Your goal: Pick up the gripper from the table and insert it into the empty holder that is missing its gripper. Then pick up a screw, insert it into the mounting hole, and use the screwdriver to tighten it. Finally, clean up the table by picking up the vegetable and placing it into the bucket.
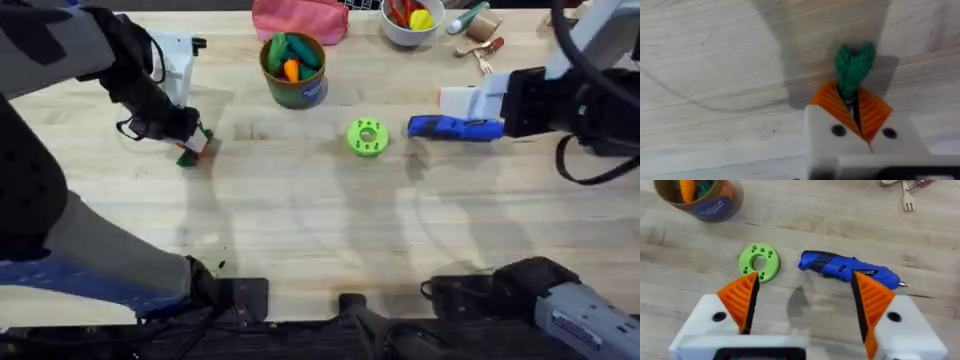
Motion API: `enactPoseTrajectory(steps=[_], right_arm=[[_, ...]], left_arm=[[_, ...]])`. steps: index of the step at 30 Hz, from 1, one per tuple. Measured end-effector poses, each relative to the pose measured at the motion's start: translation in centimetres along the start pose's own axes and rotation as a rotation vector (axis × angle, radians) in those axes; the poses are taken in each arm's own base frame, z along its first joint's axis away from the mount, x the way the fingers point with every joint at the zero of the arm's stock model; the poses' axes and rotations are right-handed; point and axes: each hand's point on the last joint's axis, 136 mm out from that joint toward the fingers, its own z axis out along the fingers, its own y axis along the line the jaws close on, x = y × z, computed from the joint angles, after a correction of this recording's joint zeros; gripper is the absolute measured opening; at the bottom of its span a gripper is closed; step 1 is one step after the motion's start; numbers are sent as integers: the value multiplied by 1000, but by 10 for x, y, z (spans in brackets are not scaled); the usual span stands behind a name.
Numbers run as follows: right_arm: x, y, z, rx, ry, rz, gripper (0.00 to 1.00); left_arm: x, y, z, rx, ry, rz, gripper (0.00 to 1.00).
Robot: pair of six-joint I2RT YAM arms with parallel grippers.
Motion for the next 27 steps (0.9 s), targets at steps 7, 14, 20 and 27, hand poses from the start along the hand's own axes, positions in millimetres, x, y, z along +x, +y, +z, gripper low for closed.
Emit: enactPoseTrajectory(steps=[7,14,20,27], right_arm=[[0,0,0,0,0,-13,994],[0,0,0,0,0,-13,994],[0,0,0,0,0,-13,992],[0,0,0,0,0,-13,992]], left_arm=[[-43,-4,-43,75,-143,-28,25],[-119,-22,-127,81,-391,-42,25],[-164,-91,-164,129,-536,48,25],[-188,-162,-167,199,-596,147,25]])
